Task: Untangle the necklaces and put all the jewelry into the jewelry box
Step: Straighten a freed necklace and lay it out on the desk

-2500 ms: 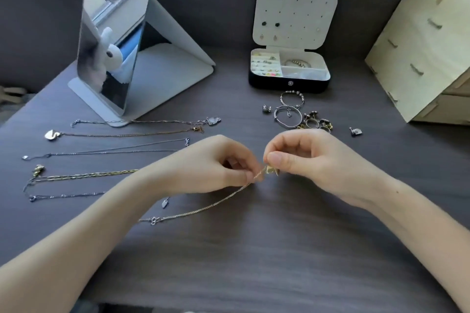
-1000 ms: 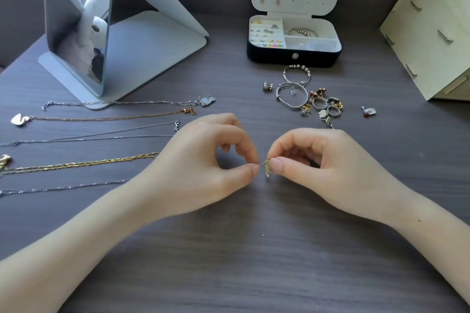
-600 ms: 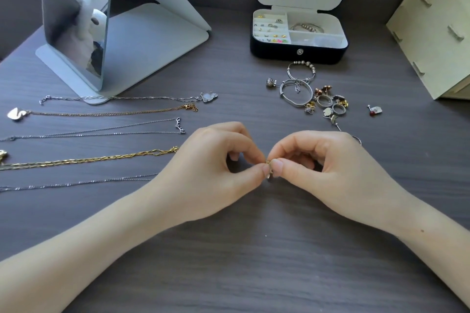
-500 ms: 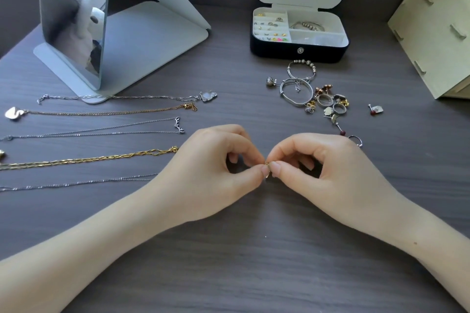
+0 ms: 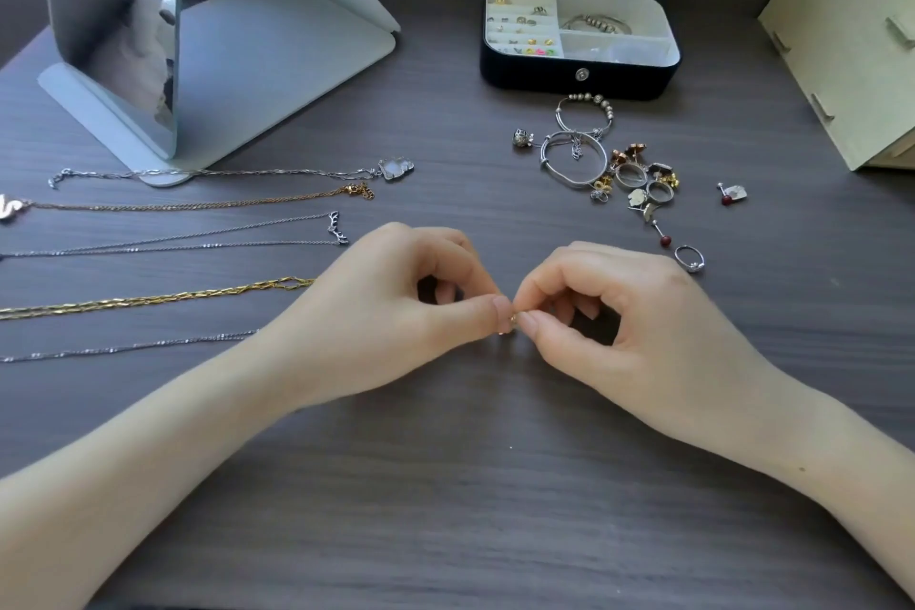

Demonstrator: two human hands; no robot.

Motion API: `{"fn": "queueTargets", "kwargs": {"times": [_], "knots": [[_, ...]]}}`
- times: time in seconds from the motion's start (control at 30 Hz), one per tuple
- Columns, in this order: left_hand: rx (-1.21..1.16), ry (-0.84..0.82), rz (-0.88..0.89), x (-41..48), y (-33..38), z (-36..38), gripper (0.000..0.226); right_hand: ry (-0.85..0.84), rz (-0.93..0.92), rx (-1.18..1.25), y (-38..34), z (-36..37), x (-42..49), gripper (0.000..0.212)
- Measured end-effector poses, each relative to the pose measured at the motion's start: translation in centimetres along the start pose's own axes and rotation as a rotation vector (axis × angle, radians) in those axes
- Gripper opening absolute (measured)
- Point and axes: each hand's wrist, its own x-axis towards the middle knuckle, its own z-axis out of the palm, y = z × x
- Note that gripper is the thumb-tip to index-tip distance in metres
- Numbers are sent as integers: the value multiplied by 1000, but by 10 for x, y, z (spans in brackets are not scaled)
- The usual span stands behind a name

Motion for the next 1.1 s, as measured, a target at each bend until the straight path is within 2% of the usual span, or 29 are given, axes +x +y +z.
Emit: {"fn": "queueTargets", "kwargs": {"times": [0.43,0.73,0.87,1.1], "knots": [[82,-12,66,0,-6,1,24,26,-113,-119,3,0,0,12],[7,13,80,0,-6,3,26,33,-66,-56,2,-2,0,11],[-3,36,84,-1,-3,5,16,33,-67,-70,0,-2,0,14],[12,48,98,-1,-3,6,16,40,-97,-82,2,-1,0,15]]}}
